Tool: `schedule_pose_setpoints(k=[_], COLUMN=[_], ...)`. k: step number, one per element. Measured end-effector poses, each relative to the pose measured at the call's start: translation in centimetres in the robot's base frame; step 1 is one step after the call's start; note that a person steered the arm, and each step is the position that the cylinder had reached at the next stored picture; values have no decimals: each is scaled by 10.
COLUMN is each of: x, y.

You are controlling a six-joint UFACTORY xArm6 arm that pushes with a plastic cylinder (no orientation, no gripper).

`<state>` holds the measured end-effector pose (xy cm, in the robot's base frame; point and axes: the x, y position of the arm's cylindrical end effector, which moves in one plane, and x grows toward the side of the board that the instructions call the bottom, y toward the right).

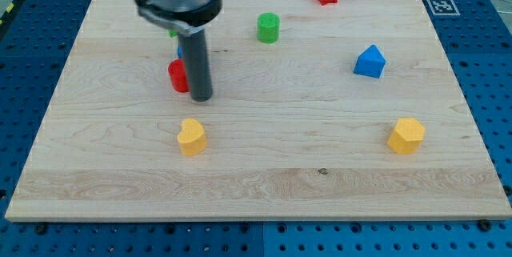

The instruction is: Move the arm to the right of the red circle

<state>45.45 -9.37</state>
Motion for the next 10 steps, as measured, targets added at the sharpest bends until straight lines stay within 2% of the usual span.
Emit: schedule_pose_setpoints(k=[4, 5, 6, 7, 10], x=[-1, -1, 13, 13, -27], y=[-28, -10, 37, 48, 60])
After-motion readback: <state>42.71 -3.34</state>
